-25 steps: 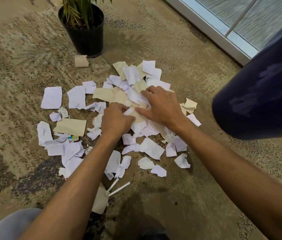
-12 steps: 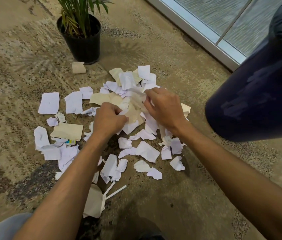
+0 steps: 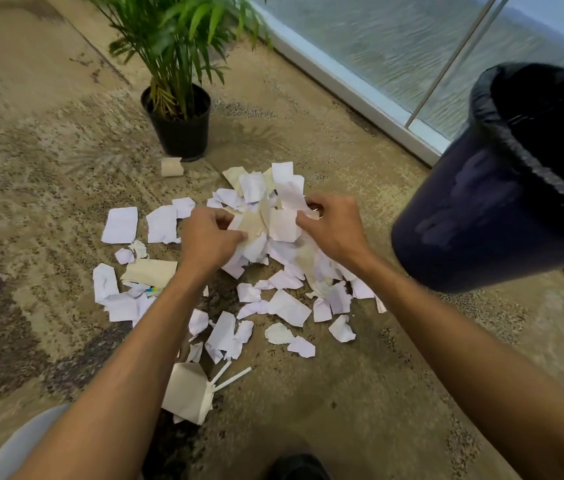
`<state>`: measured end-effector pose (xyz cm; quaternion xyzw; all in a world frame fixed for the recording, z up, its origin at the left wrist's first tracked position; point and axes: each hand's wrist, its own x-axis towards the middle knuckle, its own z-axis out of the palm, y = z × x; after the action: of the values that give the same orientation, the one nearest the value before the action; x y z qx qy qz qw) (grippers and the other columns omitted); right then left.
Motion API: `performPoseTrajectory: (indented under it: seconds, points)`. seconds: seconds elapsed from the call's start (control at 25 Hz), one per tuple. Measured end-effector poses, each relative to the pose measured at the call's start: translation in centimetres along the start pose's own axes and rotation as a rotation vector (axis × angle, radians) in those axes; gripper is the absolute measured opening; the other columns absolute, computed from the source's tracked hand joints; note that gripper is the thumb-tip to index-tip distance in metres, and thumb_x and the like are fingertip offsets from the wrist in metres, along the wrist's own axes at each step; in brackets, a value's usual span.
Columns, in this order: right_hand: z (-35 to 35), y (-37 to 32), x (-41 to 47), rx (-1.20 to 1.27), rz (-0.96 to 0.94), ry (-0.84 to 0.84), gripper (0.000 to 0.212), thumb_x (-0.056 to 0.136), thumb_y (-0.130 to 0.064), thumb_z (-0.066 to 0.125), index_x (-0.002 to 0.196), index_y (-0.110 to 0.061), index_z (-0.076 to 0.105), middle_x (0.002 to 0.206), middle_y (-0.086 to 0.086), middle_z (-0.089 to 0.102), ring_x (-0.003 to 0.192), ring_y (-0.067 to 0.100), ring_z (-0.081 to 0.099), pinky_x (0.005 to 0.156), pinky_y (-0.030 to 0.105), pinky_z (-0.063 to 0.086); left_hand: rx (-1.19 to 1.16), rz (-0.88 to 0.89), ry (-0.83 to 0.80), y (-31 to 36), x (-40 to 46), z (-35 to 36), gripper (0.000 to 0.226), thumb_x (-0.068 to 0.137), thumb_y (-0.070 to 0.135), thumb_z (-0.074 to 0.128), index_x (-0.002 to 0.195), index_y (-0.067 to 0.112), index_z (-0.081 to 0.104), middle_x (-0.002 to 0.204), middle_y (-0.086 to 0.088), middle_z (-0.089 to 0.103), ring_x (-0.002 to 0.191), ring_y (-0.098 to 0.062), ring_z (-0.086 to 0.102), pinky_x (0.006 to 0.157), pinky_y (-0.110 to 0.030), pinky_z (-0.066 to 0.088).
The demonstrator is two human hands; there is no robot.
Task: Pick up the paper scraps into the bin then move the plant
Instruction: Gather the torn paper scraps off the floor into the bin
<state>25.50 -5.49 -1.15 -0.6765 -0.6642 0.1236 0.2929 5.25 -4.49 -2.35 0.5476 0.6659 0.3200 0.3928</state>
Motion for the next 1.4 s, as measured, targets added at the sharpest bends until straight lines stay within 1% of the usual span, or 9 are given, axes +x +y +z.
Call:
performPoseTrajectory:
  seconds: [0.16,0.24,0.32,0.52,0.76,0.88,1.0,1.2,1.4]
  points:
    - [-5.7,-3.1,-0.2,0.103,-0.036,0.152,0.023,0.082,-0.024,0.064,0.095,-0.008,0.074,0.081,0.002,0.073,0.064,0.008,0.058,0.06,0.024,0.045,-0.175,0.111,0.025,4.1,-2.3,-1.9,0.015,0.074,0.011,0.08,0.084,0.021,0.074,0.081,0.004,0.072,0.077,-0.014,0.069,0.075,-0.039,0.058]
    - [-9.5,-4.3,-0.7,0.114,-0.074,0.261,0.03,0.082,-0.024,0.066,0.109,-0.016,0.073,0.093,-0.007,0.074,0.075,-0.001,0.061,0.065,0.015,0.046,-0.211,0.187,-0.002,7.5,-3.9,-2.5,0.019,0.074,0.01,0.08,0.077,0.026,0.072,0.079,0.005,0.073,0.075,-0.013,0.07,0.073,-0.038,0.06]
    - [-13.4,-4.9,-1.3,0.111,-0.07,0.362,0.036,0.08,-0.024,0.068,0.116,-0.021,0.07,0.1,-0.005,0.075,0.087,0.003,0.067,0.074,0.021,0.054,-0.237,0.261,-0.015,11.5,-5.2,-2.5,0.017,0.073,0.009,0.08,0.078,0.023,0.072,0.079,0.002,0.073,0.072,-0.011,0.069,0.071,-0.034,0.06]
    - [-24.3,-3.7,-3.3,-0.144,0.001,0.664,0.036,0.082,-0.036,0.063,0.117,-0.029,0.064,0.093,-0.006,0.076,0.084,0.018,0.07,0.076,0.036,0.056,-0.283,0.492,-0.034,23.3,-8.0,0.4,0.014,0.07,0.011,0.082,0.08,0.018,0.075,0.076,0.001,0.072,0.065,-0.006,0.066,0.063,-0.023,0.055]
    - [-32.8,1.0,-5.5,-0.171,0.185,0.682,0.044,0.083,-0.026,0.065,0.127,-0.025,0.059,0.096,-0.001,0.074,0.088,0.02,0.069,0.08,0.034,0.053,-0.204,0.509,-0.089,31.8,-10.2,10.0,0.02,0.072,0.018,0.081,0.09,0.009,0.077,0.088,-0.009,0.074,0.083,-0.02,0.068,0.072,-0.028,0.05]
    - [-33.0,3.3,-6.2,-0.123,0.283,0.55,0.049,0.091,-0.036,0.062,0.137,-0.022,0.049,0.11,0.004,0.072,0.102,0.026,0.067,0.088,0.037,0.051,-0.172,0.436,-0.257,32.3,-10.5,13.9,0.033,0.088,0.033,0.067,0.109,0.008,0.071,0.109,-0.013,0.07,0.106,-0.027,0.063,0.09,-0.034,0.049]
    - [-31.8,4.2,-6.7,-0.173,0.336,0.46,0.054,0.097,-0.054,0.04,0.142,-0.024,0.041,0.128,0.001,0.064,0.118,0.028,0.059,0.098,0.048,0.046,-0.073,0.538,-0.411,32.3,-10.9,14.5,0.047,0.101,0.042,0.039,0.131,0.01,0.056,0.13,-0.014,0.059,0.123,-0.029,0.052,0.104,-0.041,0.039]
    - [-28.0,1.7,-7.1,-0.301,0.046,0.518,0.039,0.094,-0.046,0.05,0.129,-0.028,0.057,0.11,-0.013,0.068,0.099,0.008,0.063,0.08,0.032,0.05,-0.113,0.778,-0.219,27.5,-10.8,10.3,0.041,0.097,0.027,0.051,0.135,0.013,0.052,0.134,-0.006,0.054,0.123,-0.017,0.049,0.104,-0.036,0.041]
    - [-21.7,-1.2,-5.4,-0.247,-0.145,0.311,0.033,0.092,-0.033,0.058,0.123,-0.023,0.063,0.105,-0.008,0.07,0.096,0.009,0.065,0.083,0.035,0.054,-0.151,0.624,-0.127,16.3,-9.2,4.1,0.029,0.093,0.024,0.06,0.121,0.015,0.063,0.118,-0.001,0.064,0.109,-0.012,0.059,0.09,-0.029,0.049]
